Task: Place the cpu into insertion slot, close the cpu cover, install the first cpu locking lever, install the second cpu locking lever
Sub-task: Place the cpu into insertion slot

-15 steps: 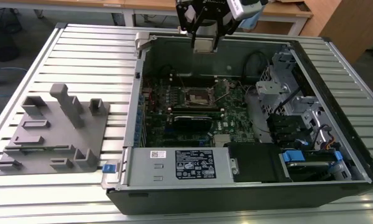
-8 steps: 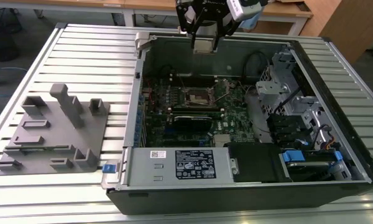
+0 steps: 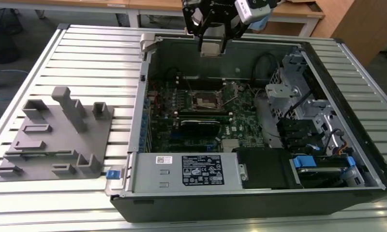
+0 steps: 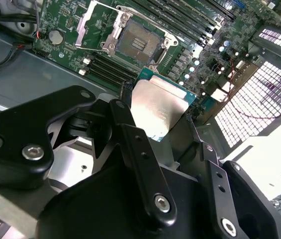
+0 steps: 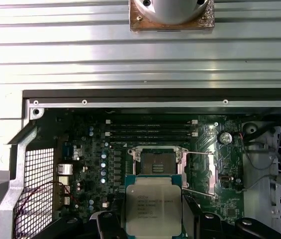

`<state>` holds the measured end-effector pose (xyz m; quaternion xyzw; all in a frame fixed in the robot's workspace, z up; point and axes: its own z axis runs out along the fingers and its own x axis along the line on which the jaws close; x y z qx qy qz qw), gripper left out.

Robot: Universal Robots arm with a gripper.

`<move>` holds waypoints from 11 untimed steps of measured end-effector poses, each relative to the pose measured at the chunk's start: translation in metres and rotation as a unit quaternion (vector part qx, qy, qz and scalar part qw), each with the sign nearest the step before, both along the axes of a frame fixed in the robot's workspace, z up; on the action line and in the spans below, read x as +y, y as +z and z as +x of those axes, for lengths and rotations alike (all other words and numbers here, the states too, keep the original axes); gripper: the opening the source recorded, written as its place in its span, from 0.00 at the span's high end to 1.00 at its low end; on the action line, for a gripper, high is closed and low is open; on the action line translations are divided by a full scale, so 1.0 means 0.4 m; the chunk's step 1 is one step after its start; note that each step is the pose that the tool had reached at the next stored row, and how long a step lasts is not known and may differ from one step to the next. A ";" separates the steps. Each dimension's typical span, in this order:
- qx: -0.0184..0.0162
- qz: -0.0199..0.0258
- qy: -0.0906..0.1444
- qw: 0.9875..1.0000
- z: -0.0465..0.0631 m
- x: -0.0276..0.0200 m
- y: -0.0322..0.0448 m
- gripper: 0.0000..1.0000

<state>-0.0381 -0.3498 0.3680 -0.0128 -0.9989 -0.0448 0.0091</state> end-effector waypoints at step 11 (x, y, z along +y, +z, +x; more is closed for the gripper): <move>0.000 0.000 0.000 1.000 0.000 0.000 -0.005 0.46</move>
